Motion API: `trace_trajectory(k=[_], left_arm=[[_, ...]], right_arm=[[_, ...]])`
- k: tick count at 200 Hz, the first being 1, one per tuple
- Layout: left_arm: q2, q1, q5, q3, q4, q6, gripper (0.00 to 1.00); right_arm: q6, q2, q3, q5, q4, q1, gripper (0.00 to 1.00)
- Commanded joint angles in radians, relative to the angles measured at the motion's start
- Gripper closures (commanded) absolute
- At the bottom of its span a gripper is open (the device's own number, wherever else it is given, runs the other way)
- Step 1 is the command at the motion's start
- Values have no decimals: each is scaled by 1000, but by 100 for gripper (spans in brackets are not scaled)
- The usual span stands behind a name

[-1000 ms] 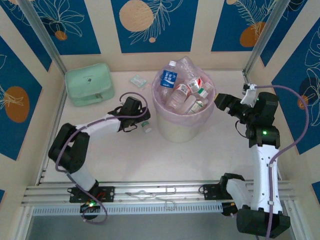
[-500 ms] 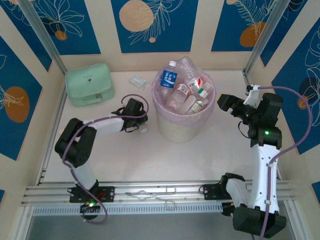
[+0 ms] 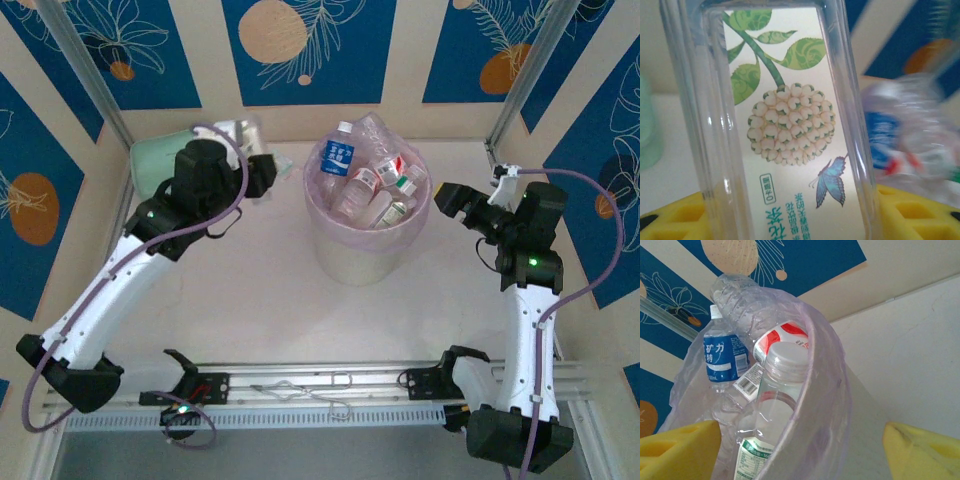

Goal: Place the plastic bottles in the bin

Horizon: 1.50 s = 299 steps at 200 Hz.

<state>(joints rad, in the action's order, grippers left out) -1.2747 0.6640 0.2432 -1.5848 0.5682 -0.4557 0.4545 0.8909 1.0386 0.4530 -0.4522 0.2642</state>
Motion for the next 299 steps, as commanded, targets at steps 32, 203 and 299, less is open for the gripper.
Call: trace_trajectory(k=[32,203,299], left_arm=[[-317,165,-165,-404,211,173,71],[-483,227,-115,-571,183,134,14],[-250,32,-34,-122,15,49,29]], right_arm=[[34,24,0,74,1,-17,15],[13,138,125,12,99,-147,14],[-113,286,202,-273,130,-515,49]])
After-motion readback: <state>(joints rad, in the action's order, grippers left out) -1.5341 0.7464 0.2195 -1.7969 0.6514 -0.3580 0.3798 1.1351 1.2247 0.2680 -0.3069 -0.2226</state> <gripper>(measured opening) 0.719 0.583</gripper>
